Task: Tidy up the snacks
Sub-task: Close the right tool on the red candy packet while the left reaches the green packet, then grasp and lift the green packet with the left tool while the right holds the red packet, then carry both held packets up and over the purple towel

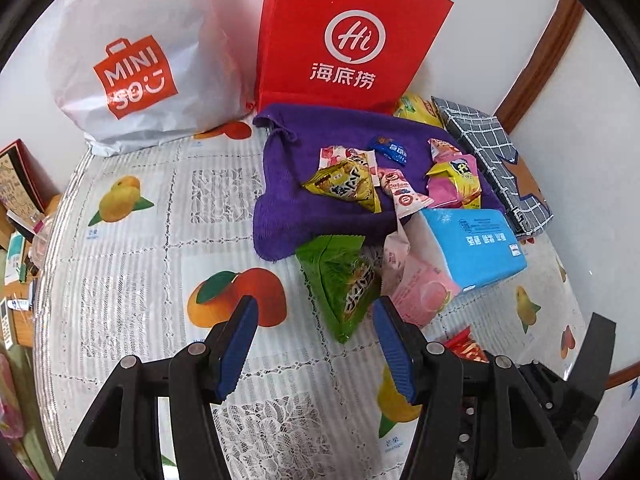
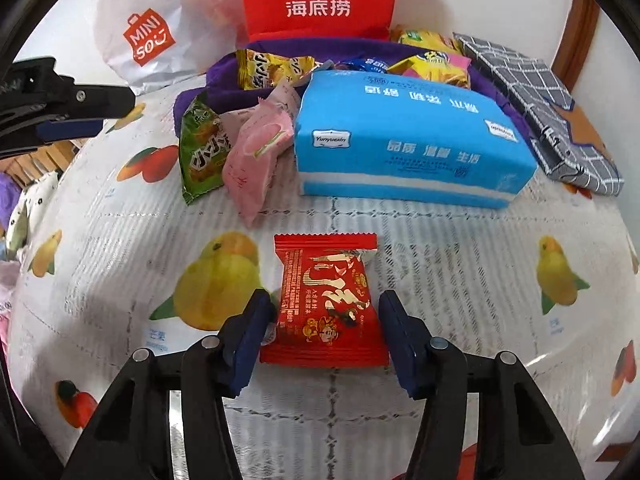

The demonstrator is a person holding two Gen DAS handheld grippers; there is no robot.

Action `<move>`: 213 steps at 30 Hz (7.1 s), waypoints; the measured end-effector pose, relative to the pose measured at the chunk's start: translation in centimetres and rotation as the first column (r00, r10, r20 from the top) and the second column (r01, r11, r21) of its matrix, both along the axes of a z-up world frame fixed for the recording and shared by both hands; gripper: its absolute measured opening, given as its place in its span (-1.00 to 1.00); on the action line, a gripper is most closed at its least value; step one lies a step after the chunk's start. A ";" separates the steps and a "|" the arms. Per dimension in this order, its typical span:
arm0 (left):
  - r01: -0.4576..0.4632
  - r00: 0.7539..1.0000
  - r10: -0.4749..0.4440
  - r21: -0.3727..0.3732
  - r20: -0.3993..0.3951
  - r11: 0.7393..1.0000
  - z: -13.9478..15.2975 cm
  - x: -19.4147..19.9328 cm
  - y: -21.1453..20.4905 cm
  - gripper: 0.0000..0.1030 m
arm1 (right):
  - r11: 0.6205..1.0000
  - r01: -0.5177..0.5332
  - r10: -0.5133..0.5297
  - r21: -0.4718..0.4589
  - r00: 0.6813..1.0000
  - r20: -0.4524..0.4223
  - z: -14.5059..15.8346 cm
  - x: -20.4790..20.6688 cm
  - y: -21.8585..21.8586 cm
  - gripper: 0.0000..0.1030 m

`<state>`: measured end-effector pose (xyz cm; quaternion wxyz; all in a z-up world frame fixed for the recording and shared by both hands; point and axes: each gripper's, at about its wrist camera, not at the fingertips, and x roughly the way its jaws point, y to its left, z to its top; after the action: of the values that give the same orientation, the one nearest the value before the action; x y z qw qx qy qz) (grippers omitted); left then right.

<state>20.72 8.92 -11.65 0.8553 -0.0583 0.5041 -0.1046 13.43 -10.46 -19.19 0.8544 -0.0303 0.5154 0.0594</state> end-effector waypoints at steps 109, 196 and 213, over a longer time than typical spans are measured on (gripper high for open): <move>-0.067 0.995 0.049 -0.222 -0.087 0.973 -4.9 -1.2 2.9 -0.90 | 0.996 0.059 -0.067 0.074 0.992 0.112 3.5 1.8 -7.6 0.09; 0.059 0.996 -0.058 -0.010 0.061 0.998 3.9 16.2 -7.8 -0.35 | 0.992 0.095 -0.118 0.087 0.943 0.311 10.4 21.9 -9.1 0.09; 0.052 0.998 -0.051 0.006 -0.041 0.999 0.2 18.2 -7.5 -0.35 | 0.995 0.075 -0.087 0.062 0.972 0.218 5.9 24.2 -8.4 0.09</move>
<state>38.94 1.38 -11.45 0.8419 -0.0442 0.5234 -0.1236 37.62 -18.90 -13.28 0.9085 0.0072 0.4164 0.0347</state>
